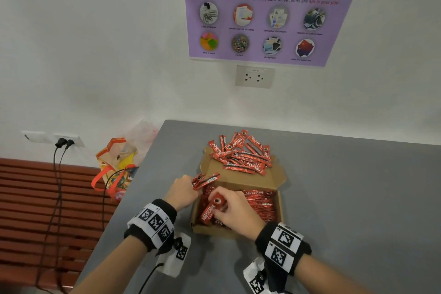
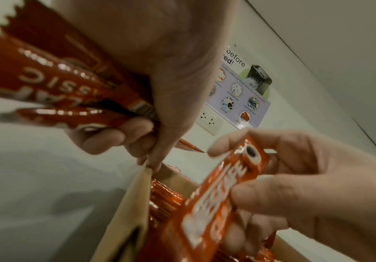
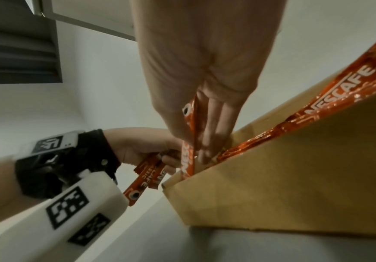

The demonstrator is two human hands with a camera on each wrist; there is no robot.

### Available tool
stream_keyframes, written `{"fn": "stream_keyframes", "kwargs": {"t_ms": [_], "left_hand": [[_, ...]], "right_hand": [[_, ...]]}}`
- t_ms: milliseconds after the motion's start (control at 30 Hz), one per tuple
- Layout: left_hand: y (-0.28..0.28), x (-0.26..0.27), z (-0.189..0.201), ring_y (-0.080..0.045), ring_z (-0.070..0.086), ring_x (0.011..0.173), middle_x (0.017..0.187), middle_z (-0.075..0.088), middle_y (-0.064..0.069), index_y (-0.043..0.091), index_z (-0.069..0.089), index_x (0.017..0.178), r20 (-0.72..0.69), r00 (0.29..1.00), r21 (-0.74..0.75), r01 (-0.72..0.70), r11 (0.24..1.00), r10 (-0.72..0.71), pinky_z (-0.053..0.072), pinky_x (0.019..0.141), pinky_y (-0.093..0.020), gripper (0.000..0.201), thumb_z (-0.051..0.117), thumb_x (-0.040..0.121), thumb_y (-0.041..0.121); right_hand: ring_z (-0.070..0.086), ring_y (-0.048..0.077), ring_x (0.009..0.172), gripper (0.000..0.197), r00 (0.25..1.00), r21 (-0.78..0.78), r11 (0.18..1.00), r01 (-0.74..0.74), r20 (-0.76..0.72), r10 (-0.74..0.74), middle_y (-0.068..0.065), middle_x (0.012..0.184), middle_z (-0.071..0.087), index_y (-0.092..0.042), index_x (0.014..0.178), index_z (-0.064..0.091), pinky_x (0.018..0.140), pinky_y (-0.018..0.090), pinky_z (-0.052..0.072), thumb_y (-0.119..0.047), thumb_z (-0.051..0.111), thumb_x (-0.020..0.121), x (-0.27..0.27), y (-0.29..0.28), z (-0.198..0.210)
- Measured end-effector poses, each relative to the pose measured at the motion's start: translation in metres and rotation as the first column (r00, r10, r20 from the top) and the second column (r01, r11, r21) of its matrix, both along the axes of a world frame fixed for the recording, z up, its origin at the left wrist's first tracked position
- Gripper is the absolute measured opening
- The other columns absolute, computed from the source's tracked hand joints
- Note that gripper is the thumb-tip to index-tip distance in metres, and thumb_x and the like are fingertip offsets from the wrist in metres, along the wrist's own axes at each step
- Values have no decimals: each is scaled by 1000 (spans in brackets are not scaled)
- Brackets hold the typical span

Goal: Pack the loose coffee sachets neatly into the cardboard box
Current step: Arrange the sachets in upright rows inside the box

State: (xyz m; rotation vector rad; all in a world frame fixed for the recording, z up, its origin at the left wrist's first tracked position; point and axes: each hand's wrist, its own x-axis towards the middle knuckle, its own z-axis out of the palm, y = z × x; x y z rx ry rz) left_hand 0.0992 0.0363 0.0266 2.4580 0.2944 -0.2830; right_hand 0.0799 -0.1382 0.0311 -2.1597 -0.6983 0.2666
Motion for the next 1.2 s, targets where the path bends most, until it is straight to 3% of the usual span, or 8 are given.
{"fn": "stream_keyframes", "kwargs": {"t_ms": [67, 200, 300, 467, 633, 767, 867, 1200], "left_hand": [[-1, -1, 1, -15, 52, 60, 58, 50, 5, 18, 46, 57, 2, 1000, 7, -4, 1000, 4, 37, 53, -22, 33, 59, 87, 18], [-2, -1, 3, -17, 54, 65, 60, 50, 5, 19, 47, 59, -5, 1000, -2, -2, 1000, 2, 40, 62, -23, 31, 58, 88, 15], [-2, 0, 2, -14, 53, 62, 62, 50, 4, 18, 48, 64, -21, 999, -4, -29, 1000, 29, 41, 63, -24, 25, 59, 87, 16], [-3, 2, 3, -20, 56, 67, 68, 55, -1, 14, 51, 69, -47, 998, 4, -41, 999, 41, 44, 63, -27, 18, 60, 85, 15], [-5, 3, 5, -20, 56, 69, 74, 57, -5, 14, 48, 66, -49, 997, 19, -66, 998, 67, 43, 63, -26, 23, 61, 85, 16], [-6, 1, 5, -13, 50, 55, 61, 51, -1, 13, 45, 60, -39, 996, -3, -79, 997, 79, 36, 47, -18, 30, 60, 86, 13], [-7, 1, 6, -12, 49, 53, 59, 49, 0, 13, 45, 60, -39, 997, -2, -74, 997, 74, 36, 45, -18, 30, 60, 86, 13], [-9, -1, 9, -13, 48, 52, 58, 48, 0, 13, 44, 57, -21, 997, 5, -70, 998, 71, 38, 47, -21, 33, 56, 87, 10]], "right_hand": [[64, 7, 82, 10, 999, -58, 998, -21, 33, 22, -2, 92, 70, -16, 94, 67, 78, 22, 51, -19, 62, 86, -4, 0, -1], [62, 7, 82, 18, 1000, -125, 992, -19, 17, 21, -3, 91, 69, -16, 89, 70, 80, 30, 51, -29, 57, 89, -7, -5, -4], [60, 8, 91, 12, 999, -250, 968, -3, 45, 15, -6, 98, 68, -22, 89, 74, 88, 27, 48, -25, 65, 82, -2, -11, -1], [64, 13, 91, 10, 992, -432, 902, -14, 107, 66, -6, 95, 72, -20, 87, 74, 91, 29, 47, -25, 70, 80, -1, -10, 3], [64, 21, 84, 12, 982, -520, 854, -17, 151, 111, 0, 88, 72, -18, 80, 74, 77, 32, 51, -29, 72, 77, 1, 0, 9], [64, 25, 82, 6, 975, -541, 836, -88, 124, 183, 4, 86, 71, -12, 78, 73, 77, 35, 53, -12, 67, 76, 3, 6, 13], [64, 28, 82, 9, 966, -576, 806, -137, 103, 238, 8, 85, 70, -8, 78, 71, 76, 37, 53, -5, 63, 76, 5, 10, 13], [62, 30, 80, 7, 926, -678, 720, -148, 161, 342, 9, 84, 67, -11, 76, 65, 67, 34, 46, -15, 60, 79, 9, 20, 12]]}}
